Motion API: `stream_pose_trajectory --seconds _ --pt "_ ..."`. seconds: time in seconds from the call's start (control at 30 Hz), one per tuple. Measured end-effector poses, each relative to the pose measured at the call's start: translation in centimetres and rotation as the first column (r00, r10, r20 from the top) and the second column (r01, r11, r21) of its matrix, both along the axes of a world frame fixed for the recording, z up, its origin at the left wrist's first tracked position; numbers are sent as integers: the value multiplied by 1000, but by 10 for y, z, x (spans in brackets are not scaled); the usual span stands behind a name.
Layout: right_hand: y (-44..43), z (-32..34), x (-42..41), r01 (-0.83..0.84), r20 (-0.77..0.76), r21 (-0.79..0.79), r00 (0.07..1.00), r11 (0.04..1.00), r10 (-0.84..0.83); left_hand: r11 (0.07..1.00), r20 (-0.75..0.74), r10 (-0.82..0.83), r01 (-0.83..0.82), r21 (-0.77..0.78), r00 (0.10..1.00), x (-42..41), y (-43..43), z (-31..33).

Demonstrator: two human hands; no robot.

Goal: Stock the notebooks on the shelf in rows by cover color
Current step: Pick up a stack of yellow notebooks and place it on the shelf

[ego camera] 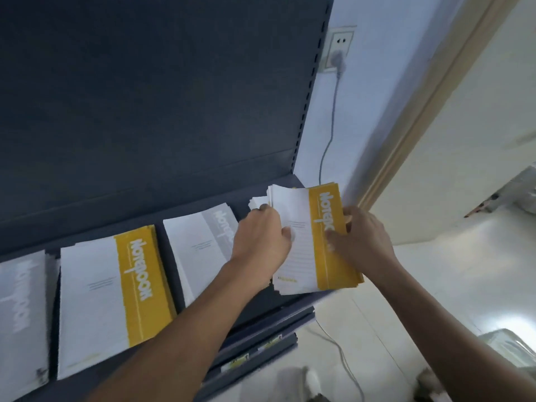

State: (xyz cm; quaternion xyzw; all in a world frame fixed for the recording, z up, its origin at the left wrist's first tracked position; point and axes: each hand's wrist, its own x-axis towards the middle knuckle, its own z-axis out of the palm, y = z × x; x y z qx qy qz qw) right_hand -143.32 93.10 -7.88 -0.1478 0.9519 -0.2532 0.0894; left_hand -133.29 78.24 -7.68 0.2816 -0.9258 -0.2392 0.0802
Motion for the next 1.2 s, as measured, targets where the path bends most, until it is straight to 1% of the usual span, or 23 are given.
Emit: stream_pose_trajectory --seconds 0.17,0.3,0.4,0.57,0.73,0.97,1.1,1.2 --pt "-21 -11 -48 -155 14 49 988 987 154 991 21 137 -137 -9 990 -25 0 -6" --pt "-30 -19 -82 -281 40 110 960 953 278 969 74 244 -245 12 967 -45 8 -12" --pt "-35 -27 -100 -356 58 134 935 925 351 948 105 319 -318 -29 942 -57 15 -19" --pt "-37 -43 -114 -435 113 114 899 893 423 912 168 410 -399 -98 896 -67 28 -24" --pt "-39 -49 -116 -491 118 127 870 862 478 887 180 460 -441 -137 869 -70 34 -29" --pt "-38 -44 -114 -488 83 204 872 849 482 885 188 458 -426 -187 869 -63 33 -31" --pt "-43 -37 -107 -472 -11 217 874 854 486 888 153 453 -428 -171 878 -50 21 -24" --pt "-55 -25 -93 -483 -92 211 856 850 509 881 110 464 -446 -156 879 -35 7 -18"
